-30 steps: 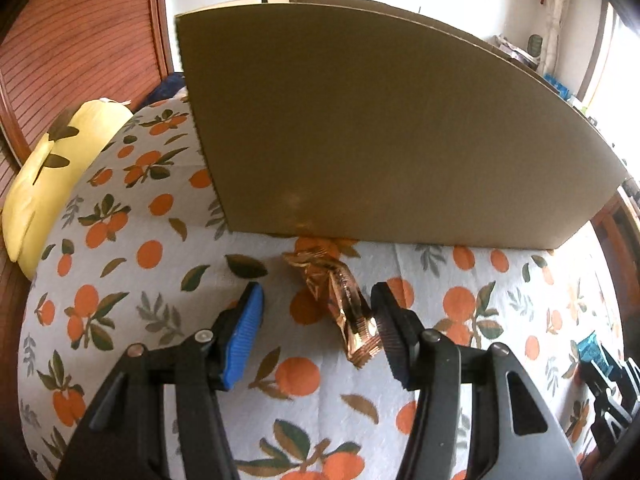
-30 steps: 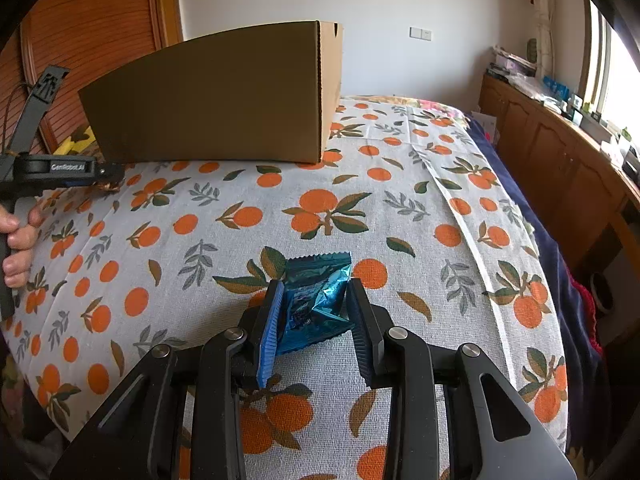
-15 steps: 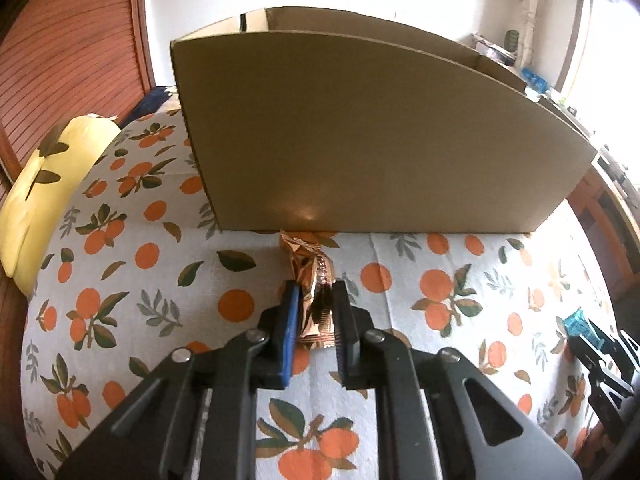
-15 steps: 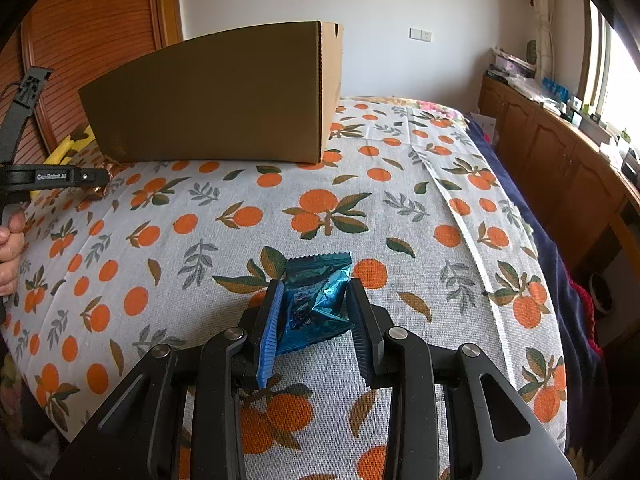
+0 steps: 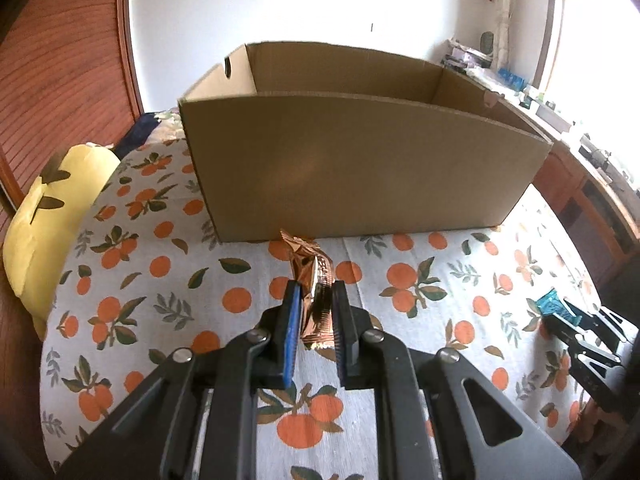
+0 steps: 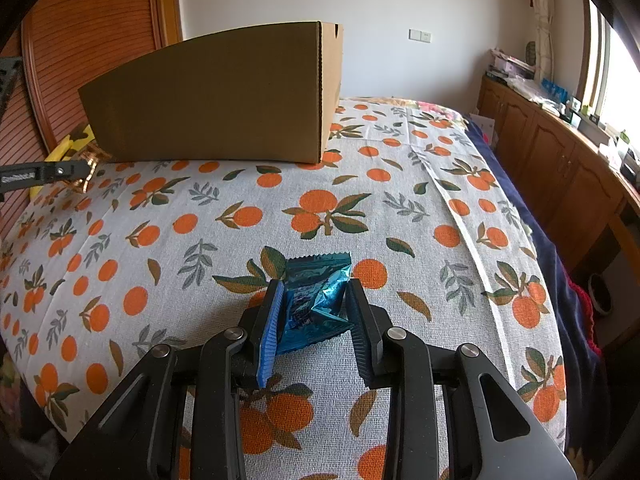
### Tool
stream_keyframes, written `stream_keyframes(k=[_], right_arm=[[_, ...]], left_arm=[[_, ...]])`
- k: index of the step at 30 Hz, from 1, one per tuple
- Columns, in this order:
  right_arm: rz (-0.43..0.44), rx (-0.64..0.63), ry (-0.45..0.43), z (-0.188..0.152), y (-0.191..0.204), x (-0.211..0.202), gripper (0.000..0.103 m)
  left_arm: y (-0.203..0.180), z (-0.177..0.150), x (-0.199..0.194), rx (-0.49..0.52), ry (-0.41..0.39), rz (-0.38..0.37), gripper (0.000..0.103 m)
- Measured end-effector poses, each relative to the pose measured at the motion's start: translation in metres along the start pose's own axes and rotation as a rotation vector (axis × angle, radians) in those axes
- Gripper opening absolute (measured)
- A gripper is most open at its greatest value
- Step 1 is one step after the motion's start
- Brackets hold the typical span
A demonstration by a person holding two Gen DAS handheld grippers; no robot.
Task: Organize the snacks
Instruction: 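Lift and carry the blue packet and copper candy over the box with both grippers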
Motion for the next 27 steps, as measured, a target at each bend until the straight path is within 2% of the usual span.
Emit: stream_keyframes(k=[15, 17, 22, 27], right_arm=[[-0.013, -0.01, 0.01, 0.001, 0.003, 0.0, 0.028], [-0.043, 0.001, 0.016, 0.004, 0.001, -0.002, 0.027], [-0.042, 0.006, -0.024, 0.019, 0.0, -0.021, 0.027], [-0.036, -0.028, -0.105, 0.053, 0.006, -0.049, 0.027]], left_arm=[[-0.014, 0.017, -0.055, 0.022, -0.103, -0.063, 0.012], [-0.016, 0.02, -0.063, 0.026, -0.114, -0.075, 0.012], [-0.024, 0.031, -0.08, 0.05, -0.15, -0.098, 0.012], [-0.032, 0.048, -0.09, 0.079, -0.185, -0.118, 0.012]])
Point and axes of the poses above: each gripper's, at about its wrist camera, not at the fingertips, and x roughly the way its jaws point, y to its left, z to its top, the point moved 2 cm from there along x, roughly the way its jaws point, and after that the axes turned 9 degrees about -y, right-handed, at the moved point
